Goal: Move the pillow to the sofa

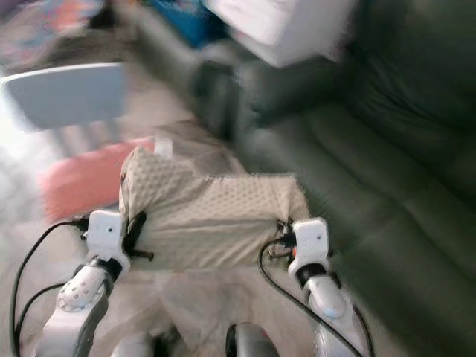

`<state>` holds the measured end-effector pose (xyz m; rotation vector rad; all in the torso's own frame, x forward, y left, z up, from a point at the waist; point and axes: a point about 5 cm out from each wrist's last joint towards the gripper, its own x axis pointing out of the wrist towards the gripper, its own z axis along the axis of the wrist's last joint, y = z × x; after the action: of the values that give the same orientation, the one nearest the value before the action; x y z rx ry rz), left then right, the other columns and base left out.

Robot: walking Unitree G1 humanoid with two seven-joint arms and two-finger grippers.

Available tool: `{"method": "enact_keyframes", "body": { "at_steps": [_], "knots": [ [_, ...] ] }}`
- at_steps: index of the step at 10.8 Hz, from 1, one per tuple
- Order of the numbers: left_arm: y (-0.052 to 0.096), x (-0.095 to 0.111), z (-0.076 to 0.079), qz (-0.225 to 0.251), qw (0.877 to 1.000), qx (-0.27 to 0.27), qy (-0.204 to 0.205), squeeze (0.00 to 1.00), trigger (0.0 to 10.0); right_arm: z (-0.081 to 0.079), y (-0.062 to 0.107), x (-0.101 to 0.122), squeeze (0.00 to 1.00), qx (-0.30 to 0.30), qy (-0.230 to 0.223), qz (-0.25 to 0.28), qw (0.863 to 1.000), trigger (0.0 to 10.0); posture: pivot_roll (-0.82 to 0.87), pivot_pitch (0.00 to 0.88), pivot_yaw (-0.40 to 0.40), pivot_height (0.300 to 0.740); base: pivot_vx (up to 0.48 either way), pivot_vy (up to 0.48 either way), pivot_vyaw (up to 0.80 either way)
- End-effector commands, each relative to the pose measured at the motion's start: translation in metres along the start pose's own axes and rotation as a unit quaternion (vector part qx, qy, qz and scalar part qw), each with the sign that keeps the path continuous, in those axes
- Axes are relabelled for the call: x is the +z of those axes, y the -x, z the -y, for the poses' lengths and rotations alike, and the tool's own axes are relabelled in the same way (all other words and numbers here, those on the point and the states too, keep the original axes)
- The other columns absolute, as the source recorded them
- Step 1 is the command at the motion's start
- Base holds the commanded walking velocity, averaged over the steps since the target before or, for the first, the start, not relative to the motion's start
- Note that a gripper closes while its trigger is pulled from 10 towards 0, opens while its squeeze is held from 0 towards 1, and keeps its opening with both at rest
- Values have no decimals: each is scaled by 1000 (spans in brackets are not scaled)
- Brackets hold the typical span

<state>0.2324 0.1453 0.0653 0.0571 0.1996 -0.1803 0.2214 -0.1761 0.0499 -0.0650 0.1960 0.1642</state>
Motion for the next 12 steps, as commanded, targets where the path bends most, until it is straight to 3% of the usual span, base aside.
{"method": "enact_keyframes", "body": {
  "at_steps": [1, 10, 12],
  "knots": [
    [-1, 4, 0, 10, 1000, -2, -6, 0, 10000, 7, 0, 3, 0, -12, 3, 4, 1000, 10000, -32, 115, -71, 740, 0, 0, -800],
    [3, 5, 5, 18, 999, -29, -3, 0, 10000, 4, 1, 2, 0, -12, -7, 1, 1000, 10000, -38, 136, -62, 740, 0, 0, -800],
    [7, 2, 6, 13, 999, -34, 1, 0, 10000, 3, 4, -1, 0, -16, -10, -4, 1000, 10000, -38, 136, -59, 740, 0, 0, 0]
  ]
}}
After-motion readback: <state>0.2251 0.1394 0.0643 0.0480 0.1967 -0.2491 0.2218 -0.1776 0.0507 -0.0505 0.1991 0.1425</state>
